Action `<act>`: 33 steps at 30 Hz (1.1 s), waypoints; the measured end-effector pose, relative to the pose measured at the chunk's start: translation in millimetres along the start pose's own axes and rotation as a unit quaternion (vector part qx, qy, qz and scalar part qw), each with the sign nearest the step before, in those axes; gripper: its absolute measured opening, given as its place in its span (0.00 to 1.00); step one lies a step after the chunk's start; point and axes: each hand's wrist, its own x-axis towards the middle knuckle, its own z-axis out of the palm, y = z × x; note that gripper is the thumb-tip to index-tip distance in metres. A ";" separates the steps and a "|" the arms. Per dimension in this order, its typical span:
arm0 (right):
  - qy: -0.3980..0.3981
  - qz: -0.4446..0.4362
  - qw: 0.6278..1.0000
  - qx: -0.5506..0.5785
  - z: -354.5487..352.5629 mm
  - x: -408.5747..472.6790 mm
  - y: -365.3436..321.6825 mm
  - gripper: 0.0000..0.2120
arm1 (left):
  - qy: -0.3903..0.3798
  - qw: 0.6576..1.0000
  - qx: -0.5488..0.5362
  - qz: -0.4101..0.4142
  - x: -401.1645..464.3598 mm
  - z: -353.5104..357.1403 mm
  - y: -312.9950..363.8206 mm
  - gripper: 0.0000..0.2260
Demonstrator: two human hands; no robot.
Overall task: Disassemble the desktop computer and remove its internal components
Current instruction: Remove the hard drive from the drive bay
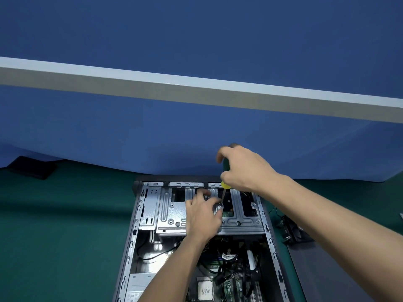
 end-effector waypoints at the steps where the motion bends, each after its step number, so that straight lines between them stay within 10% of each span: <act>1: 0.010 0.012 1.000 -0.017 -0.3 0.5 -0.2 0.11 | -0.001 1.000 -0.002 -0.002 -0.1 0.2 0.3 0.10; 9: -0.002 -0.018 1.000 -0.019 -0.3 -0.5 3.1 0.22 | 0.002 1.000 -0.001 0.001 -0.2 -0.6 0.8 0.12; 33: 0.065 0.056 0.996 -0.007 2.2 -2.6 -4.4 0.12 | 0.014 1.000 -0.008 0.000 -0.7 1.1 -0.5 0.11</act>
